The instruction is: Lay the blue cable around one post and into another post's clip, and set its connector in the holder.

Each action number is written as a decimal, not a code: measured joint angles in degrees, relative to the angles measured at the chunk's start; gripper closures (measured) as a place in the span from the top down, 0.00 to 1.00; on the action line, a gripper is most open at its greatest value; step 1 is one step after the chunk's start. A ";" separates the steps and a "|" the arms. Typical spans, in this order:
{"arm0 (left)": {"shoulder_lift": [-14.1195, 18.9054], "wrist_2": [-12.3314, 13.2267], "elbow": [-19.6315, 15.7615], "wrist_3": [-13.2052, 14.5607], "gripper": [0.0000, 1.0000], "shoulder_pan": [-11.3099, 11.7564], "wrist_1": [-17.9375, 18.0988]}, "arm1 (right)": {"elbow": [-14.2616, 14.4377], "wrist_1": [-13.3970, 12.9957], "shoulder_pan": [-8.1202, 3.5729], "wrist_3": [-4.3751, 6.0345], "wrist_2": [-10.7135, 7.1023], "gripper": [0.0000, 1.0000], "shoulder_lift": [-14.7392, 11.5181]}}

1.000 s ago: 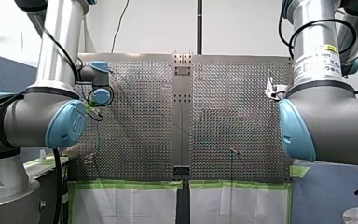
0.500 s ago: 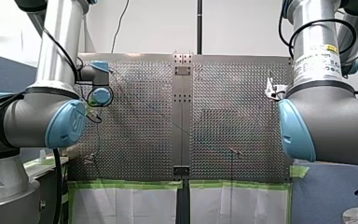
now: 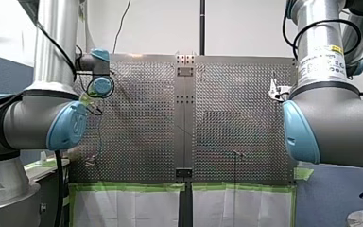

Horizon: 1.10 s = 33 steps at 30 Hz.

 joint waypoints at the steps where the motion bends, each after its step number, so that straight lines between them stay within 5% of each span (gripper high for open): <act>1: 0.29 0.24 -0.10 0.31 1.00 -0.06 -0.53 | 0.00 0.00 0.00 0.00 0.00 1.00 0.00; 12: 2.21 2.65 -5.49 -0.47 1.00 -0.33 1.97 | 0.00 0.00 0.00 0.00 0.00 1.00 0.00; 33: 8.30 0.65 -13.53 7.13 1.00 -1.16 1.90 | 0.00 0.00 0.00 0.00 0.00 1.00 0.00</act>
